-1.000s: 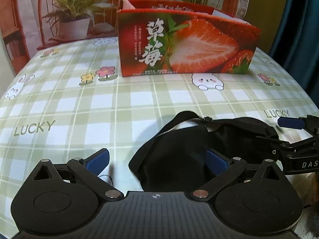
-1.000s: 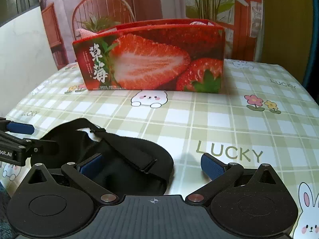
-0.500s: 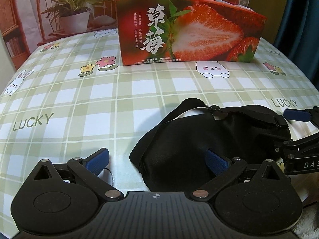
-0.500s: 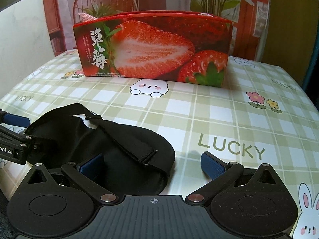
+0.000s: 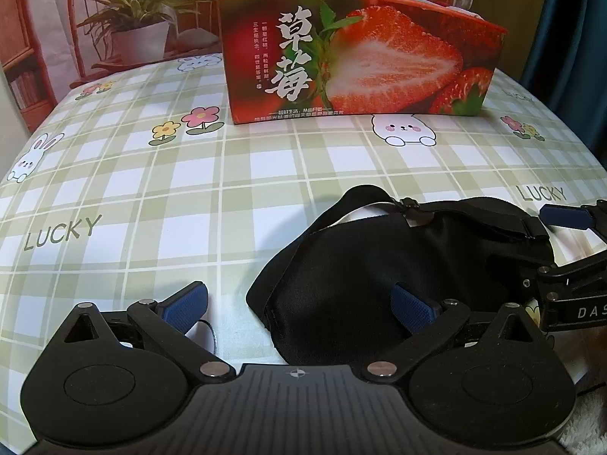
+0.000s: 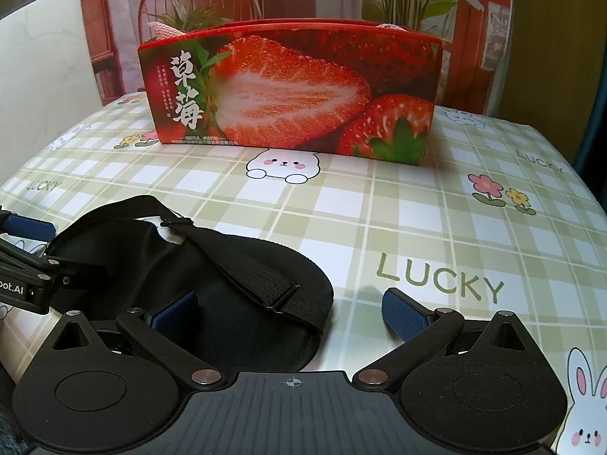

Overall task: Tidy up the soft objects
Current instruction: 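Lower the left tool onto the black strap bag and close on its strap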

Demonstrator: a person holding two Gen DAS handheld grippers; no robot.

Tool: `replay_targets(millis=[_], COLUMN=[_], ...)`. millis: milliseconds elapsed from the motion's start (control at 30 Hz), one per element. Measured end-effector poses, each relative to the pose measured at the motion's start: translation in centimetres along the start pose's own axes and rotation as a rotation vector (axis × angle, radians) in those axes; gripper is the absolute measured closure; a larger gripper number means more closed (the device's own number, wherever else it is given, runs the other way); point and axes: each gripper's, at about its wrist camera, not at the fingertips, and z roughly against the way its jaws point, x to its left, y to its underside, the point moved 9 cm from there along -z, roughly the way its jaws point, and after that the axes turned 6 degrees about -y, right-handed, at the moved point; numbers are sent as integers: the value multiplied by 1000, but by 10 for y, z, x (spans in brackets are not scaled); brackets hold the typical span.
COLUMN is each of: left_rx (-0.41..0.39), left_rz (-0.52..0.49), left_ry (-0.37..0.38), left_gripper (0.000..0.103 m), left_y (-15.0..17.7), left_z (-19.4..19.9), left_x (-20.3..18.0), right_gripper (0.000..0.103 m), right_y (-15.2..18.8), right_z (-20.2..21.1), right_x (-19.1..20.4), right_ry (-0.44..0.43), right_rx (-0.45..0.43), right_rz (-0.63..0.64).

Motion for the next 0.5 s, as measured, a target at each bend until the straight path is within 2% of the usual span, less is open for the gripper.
replay_targets(millis=[200, 267, 400, 467, 500], left_rx=[38, 41, 30, 19, 12], left_rz=[5, 18, 22, 26, 28], left_ry=[54, 67, 82, 75, 72], left_gripper=[1, 5, 22, 33, 43], left_y=[2, 5, 7, 6, 6], left_z=[5, 10, 15, 16, 16], left_x=[4, 5, 5, 6, 7], right_gripper=[0, 0, 0, 0, 0], right_y=[1, 1, 1, 1, 1], right_z=[-1, 0, -1, 0, 0], right_x=[-1, -1, -1, -1, -1], right_ry=[2, 2, 3, 1, 0], right_rx=[-1, -2, -2, -2, -1], right_rz=[5, 5, 5, 3, 3])
